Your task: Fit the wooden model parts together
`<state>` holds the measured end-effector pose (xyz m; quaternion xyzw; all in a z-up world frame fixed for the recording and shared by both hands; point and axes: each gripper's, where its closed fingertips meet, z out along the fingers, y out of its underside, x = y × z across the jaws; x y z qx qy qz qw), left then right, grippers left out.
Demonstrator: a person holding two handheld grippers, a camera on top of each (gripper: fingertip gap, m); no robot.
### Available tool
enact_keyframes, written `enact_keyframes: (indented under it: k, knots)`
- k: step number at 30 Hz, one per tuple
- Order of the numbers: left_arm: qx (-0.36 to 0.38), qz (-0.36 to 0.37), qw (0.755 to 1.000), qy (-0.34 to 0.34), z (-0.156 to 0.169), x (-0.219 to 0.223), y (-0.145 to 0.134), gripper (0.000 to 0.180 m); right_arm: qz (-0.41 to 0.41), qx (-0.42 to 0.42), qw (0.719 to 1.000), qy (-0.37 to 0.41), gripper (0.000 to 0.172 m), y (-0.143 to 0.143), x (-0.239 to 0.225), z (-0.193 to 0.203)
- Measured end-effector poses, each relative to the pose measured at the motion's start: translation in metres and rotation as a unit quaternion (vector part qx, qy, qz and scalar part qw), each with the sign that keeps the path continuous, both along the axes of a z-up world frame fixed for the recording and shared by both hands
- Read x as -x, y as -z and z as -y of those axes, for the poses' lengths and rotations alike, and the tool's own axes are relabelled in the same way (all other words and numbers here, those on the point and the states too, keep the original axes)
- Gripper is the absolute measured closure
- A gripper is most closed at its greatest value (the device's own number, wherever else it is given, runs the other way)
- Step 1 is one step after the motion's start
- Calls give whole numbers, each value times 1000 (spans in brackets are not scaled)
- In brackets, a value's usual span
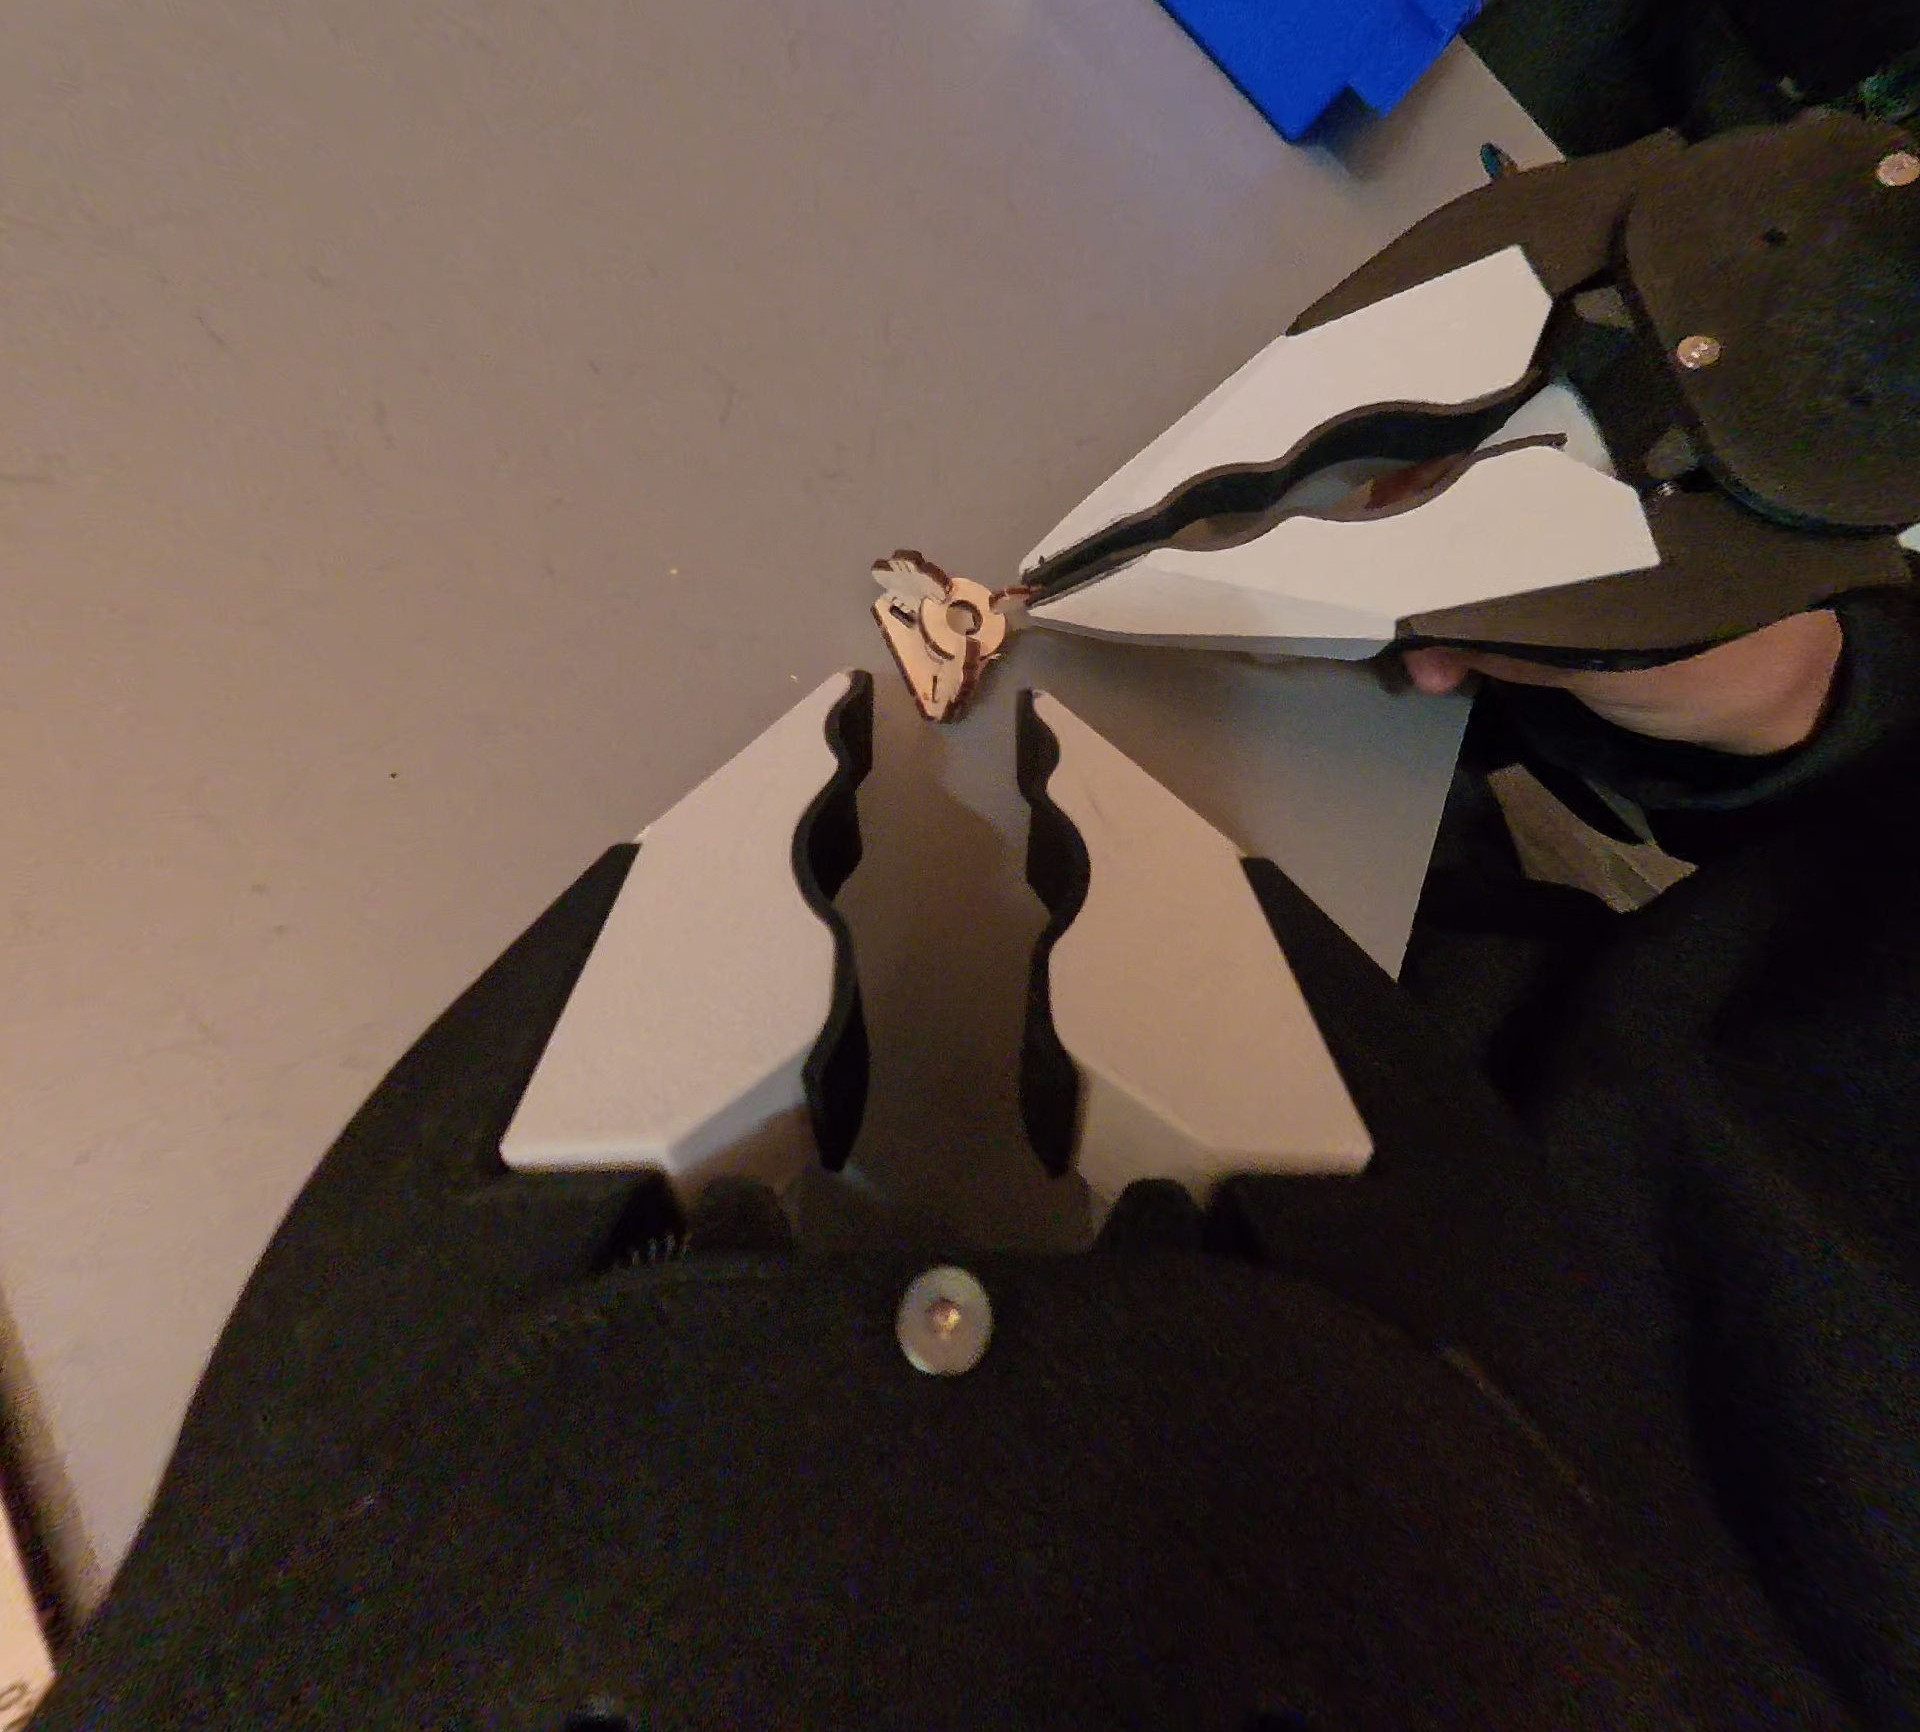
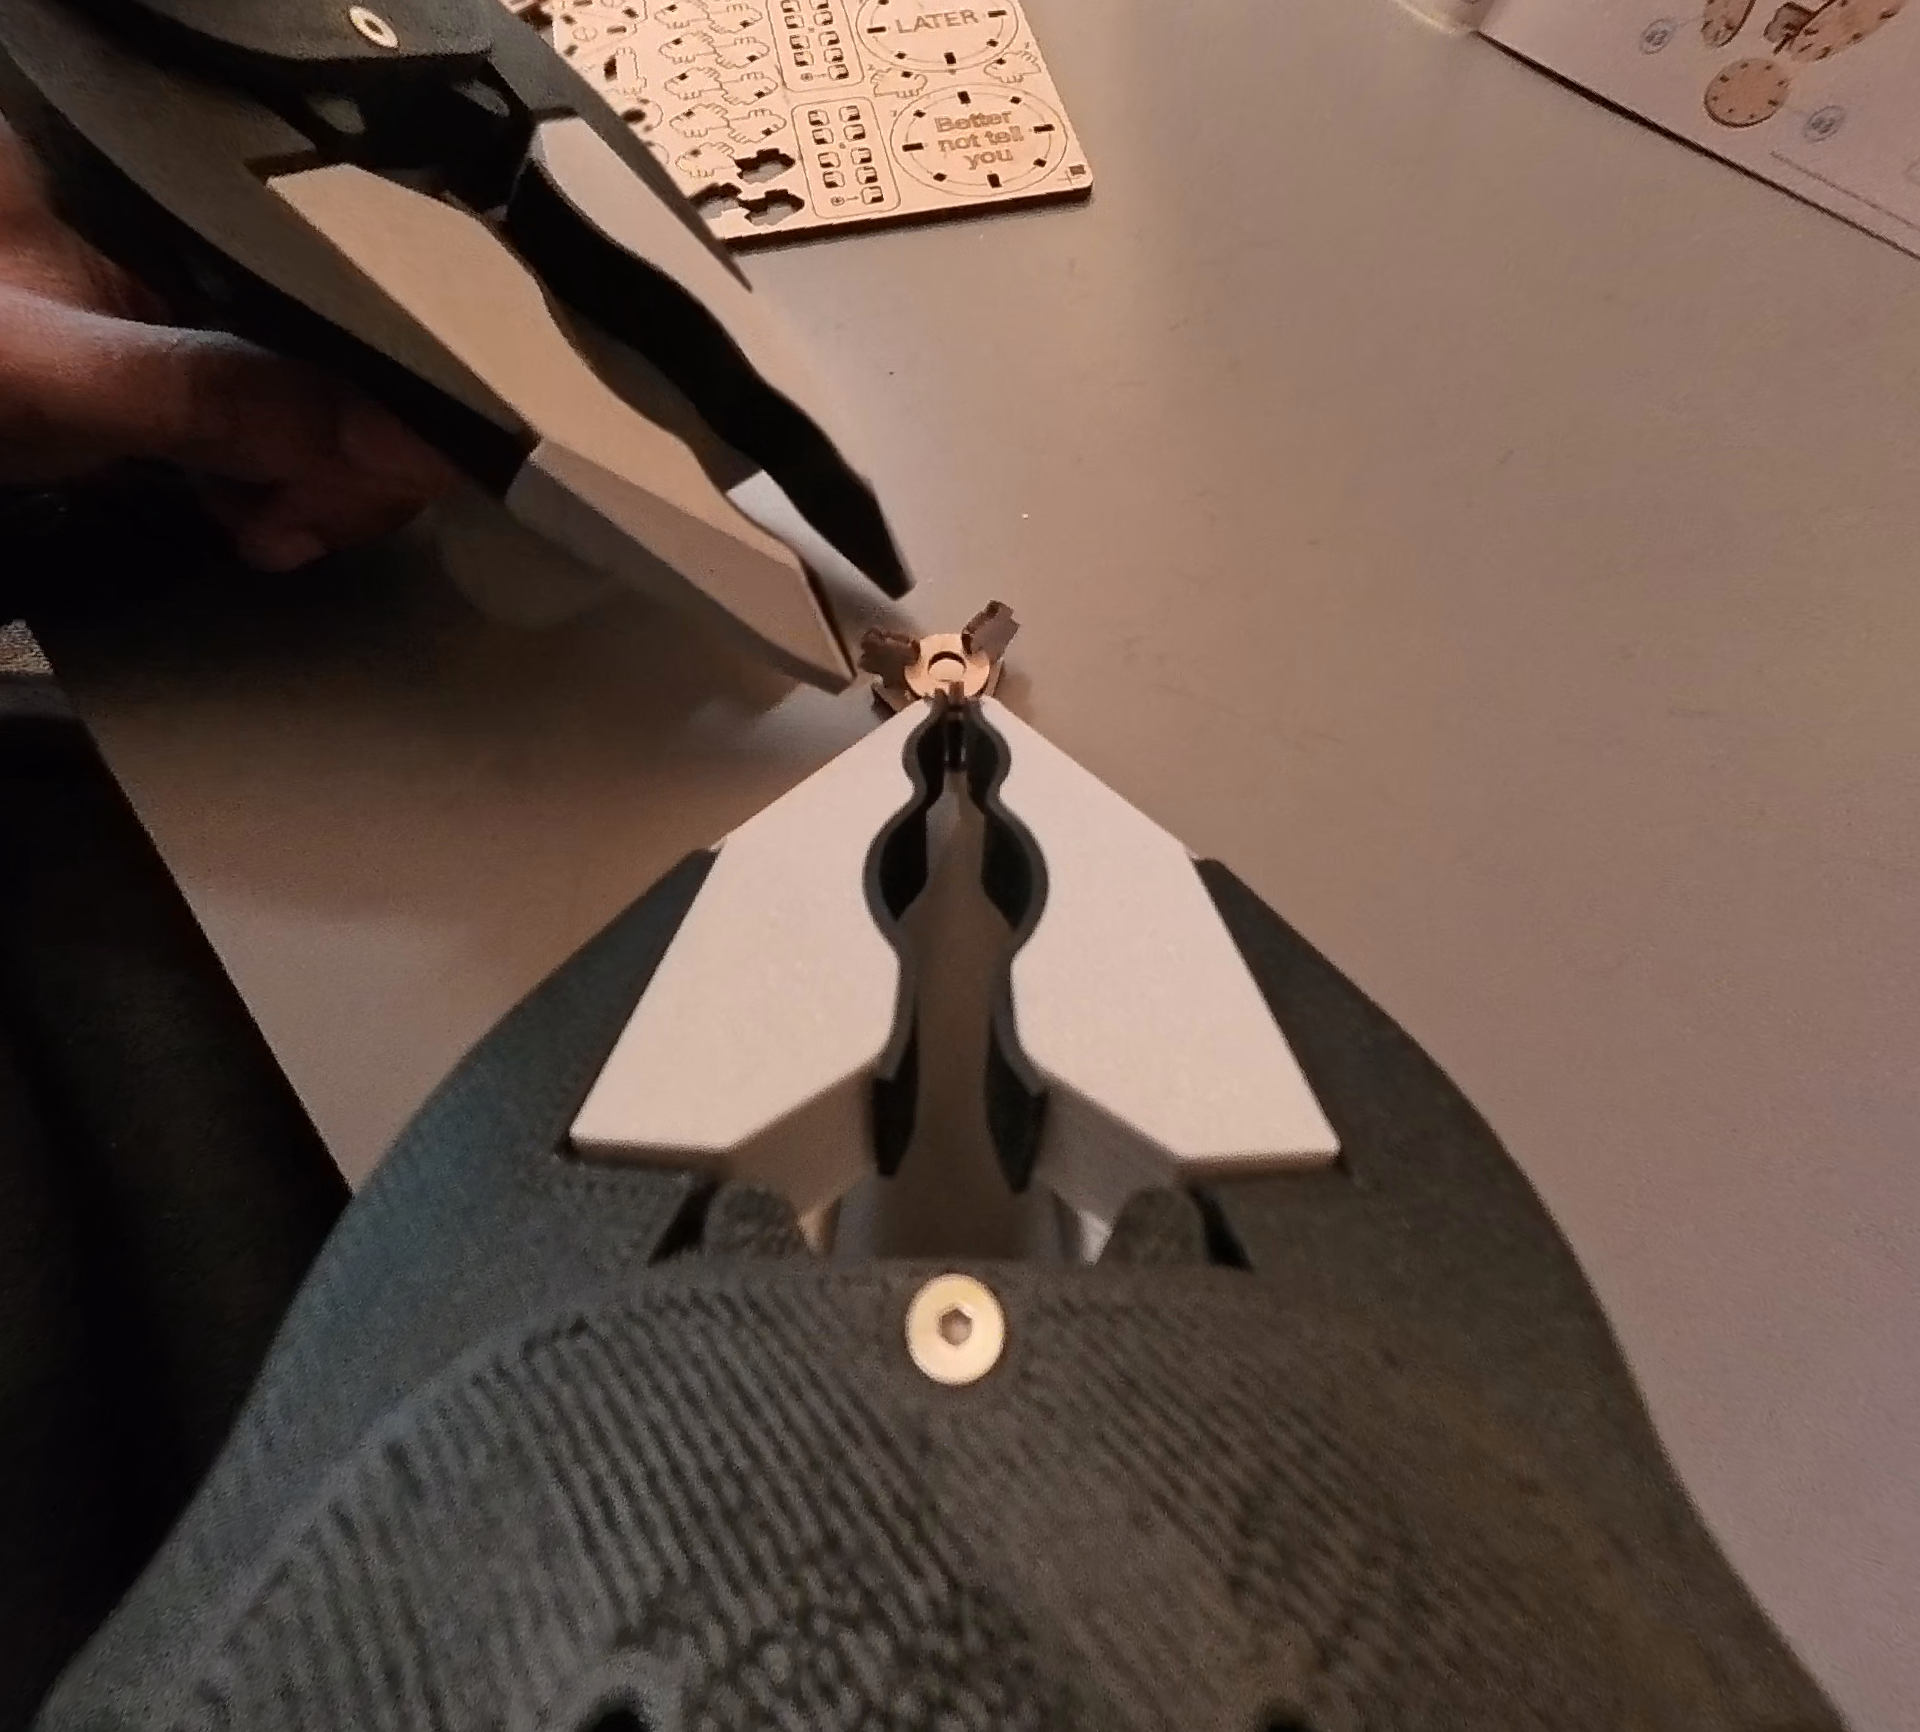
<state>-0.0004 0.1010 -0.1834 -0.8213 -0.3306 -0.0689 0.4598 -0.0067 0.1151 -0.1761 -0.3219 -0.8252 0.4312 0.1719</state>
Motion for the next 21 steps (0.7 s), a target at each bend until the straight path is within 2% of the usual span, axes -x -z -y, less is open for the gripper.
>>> enact_keyframes:
  k: [16,21]
  knots:
    - [29,-9,999,13,-2,-5,6,155,12,-2,1000,-3,171,3,0,1]
    - [35,-10,999,16,-3,-6,7,156,10,11,1000,-7,166,0,-1,1]
